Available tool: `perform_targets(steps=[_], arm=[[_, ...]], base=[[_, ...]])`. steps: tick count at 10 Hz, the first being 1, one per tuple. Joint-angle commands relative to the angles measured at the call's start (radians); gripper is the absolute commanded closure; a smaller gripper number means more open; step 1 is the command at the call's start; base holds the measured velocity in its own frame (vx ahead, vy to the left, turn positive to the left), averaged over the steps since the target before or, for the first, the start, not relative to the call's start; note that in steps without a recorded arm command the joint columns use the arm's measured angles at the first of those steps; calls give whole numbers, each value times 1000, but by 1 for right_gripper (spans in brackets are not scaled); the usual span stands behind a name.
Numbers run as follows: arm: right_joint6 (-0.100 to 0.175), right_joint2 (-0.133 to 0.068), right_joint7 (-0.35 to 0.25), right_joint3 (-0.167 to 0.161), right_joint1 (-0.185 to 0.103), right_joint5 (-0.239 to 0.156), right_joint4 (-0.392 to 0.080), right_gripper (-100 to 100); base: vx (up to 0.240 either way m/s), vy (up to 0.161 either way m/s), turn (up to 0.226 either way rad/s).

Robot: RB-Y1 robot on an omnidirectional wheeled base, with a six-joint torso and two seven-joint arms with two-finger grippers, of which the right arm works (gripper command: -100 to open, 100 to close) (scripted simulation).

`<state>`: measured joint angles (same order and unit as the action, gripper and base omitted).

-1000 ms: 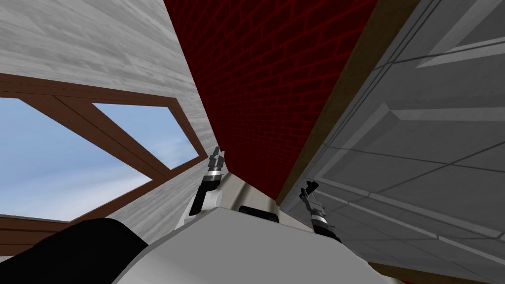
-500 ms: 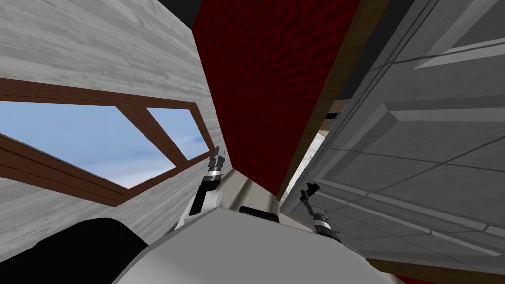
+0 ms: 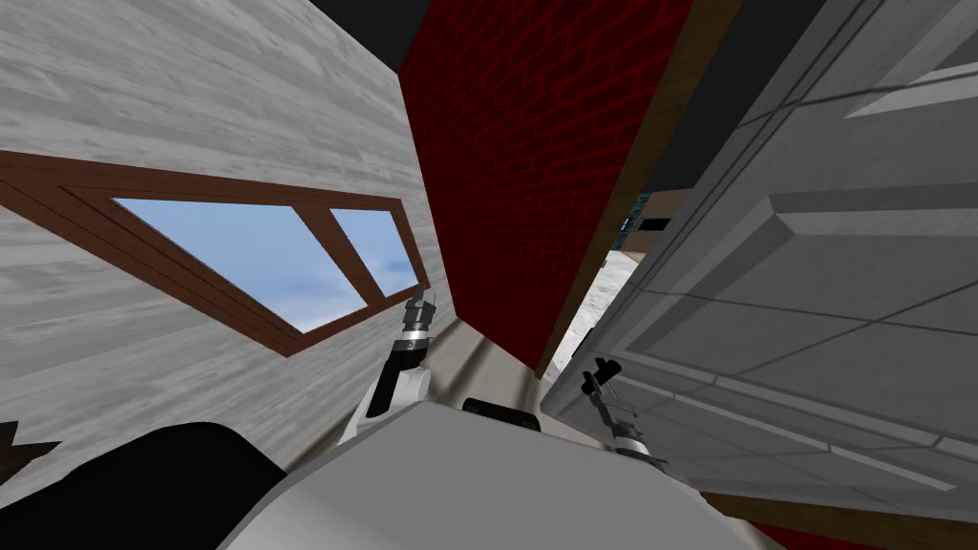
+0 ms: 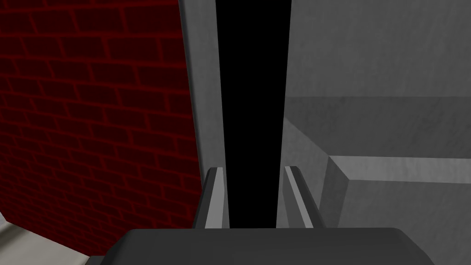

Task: Pull the door open

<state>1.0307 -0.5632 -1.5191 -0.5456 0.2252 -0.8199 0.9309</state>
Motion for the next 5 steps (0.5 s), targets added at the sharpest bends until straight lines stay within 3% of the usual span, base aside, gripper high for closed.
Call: perform_targets(steps=[1,3,4,5], arm=[[18,-15,-15,-17,14,6,2,100],[39,-30,-33,-37,24,14,1,100],[31,-24,-26,-31,20,12,0,100],[53,-35,-43,-50,28,20,-8,100]], base=[[-207,-36,89],[-193,-14,90],[-83,-7,18],[-165,-8,162]])
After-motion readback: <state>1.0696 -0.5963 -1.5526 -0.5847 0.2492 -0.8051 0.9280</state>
